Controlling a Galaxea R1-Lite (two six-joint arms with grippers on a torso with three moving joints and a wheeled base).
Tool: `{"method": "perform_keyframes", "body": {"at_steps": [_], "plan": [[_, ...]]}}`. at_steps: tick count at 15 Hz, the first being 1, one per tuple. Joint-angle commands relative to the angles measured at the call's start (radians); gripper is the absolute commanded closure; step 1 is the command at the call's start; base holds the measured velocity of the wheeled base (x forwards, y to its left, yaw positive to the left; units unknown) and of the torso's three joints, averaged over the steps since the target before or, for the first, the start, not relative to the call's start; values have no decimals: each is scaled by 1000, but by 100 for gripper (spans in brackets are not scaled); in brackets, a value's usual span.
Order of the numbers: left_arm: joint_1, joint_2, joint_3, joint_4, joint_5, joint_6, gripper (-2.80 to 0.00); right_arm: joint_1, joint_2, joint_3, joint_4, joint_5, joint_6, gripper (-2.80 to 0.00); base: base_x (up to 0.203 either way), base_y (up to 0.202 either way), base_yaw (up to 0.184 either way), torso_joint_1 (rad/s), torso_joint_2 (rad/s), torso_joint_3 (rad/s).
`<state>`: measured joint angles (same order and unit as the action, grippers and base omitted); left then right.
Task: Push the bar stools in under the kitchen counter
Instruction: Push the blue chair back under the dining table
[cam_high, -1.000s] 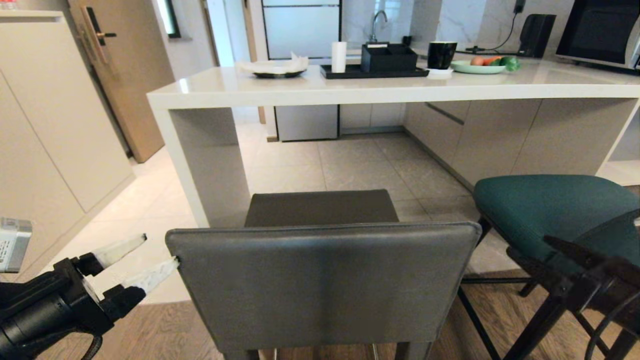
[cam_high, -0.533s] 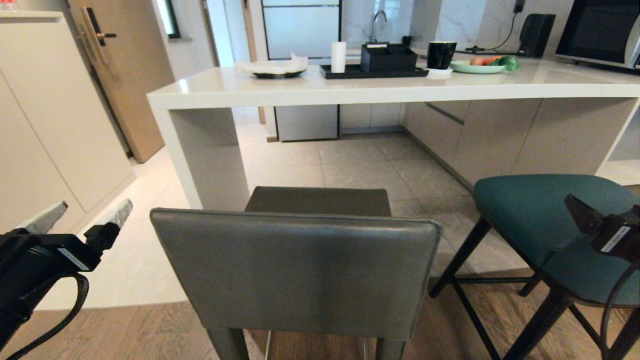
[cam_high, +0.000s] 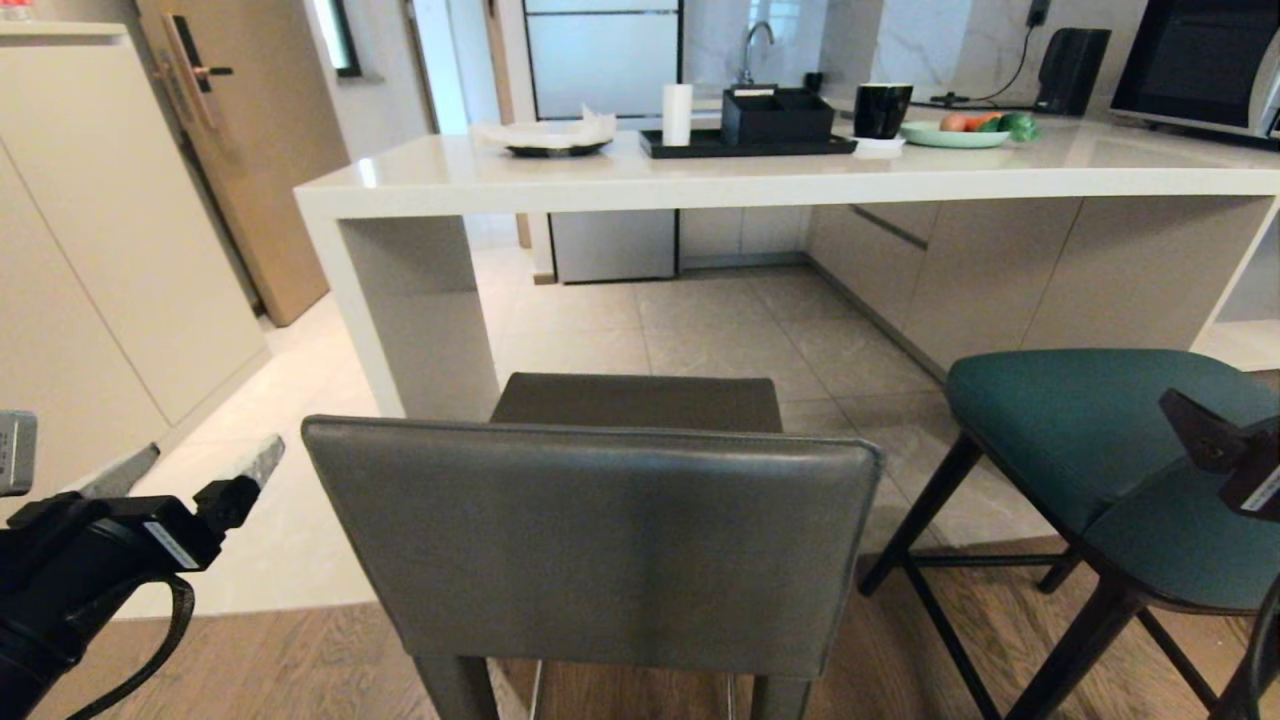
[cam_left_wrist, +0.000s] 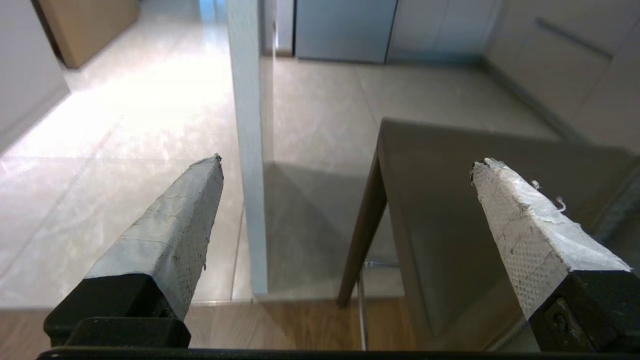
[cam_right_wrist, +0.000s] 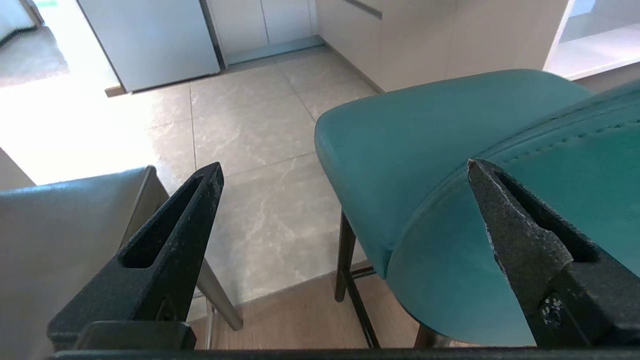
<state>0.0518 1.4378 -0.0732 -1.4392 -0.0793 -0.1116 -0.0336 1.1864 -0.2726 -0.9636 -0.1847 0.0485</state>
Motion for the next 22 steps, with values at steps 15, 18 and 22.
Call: {"method": "perform_keyframes", "body": {"at_steps": [15,18,22], "plan": [[-363,171,-105,-43,59,55,-280,9,-13,6,13,-1,34,-280,0,0,0,0,0,0],[-275,154,-106,-43,61,51,-280,11,-14,7,17,1,34,-280,0,0,0,0,0,0],[-172,-9,-108,-22,31,23,-280,52,-90,-3,37,3,26,-280,0,0,0,0,0,0]]}}
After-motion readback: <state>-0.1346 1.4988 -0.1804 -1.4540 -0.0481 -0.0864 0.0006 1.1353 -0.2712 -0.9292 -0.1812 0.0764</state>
